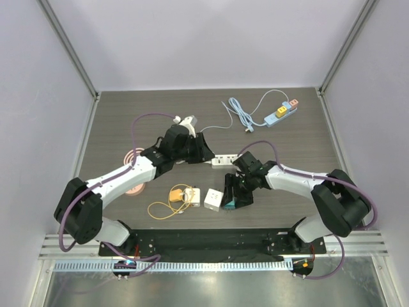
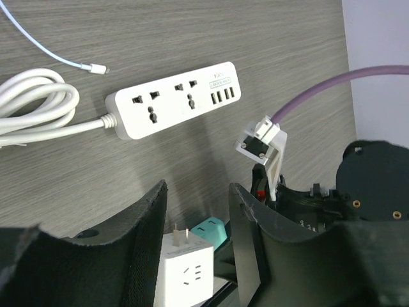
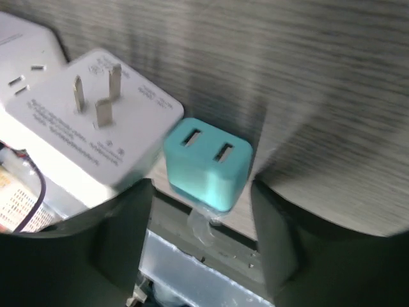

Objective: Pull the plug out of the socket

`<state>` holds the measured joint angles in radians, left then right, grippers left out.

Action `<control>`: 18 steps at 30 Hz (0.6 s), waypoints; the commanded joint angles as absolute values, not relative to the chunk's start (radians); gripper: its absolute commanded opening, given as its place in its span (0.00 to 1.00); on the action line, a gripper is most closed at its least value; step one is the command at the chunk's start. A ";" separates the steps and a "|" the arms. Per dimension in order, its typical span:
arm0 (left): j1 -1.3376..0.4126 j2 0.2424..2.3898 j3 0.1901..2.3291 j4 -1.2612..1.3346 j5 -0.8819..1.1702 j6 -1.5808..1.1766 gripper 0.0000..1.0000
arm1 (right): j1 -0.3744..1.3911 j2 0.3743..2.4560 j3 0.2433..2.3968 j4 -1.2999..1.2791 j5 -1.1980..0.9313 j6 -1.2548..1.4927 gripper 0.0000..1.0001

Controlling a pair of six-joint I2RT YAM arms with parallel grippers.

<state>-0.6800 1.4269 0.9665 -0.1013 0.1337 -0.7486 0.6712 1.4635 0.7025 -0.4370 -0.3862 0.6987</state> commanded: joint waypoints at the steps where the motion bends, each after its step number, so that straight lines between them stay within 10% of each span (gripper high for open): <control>1: -0.678 1.430 0.992 -0.091 0.201 -0.698 0.45 | 0.675 1.477 0.755 -0.419 -0.365 0.684 0.72; 18: -0.681 1.554 1.054 -0.075 0.198 -0.718 0.43 | 0.239 1.548 1.037 -0.543 -0.292 0.397 0.86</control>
<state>-0.6804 1.5555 1.0180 -0.1009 0.1837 -0.7261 0.2451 1.4895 0.9508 -0.5365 -0.3031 0.4770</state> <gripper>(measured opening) 0.430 0.865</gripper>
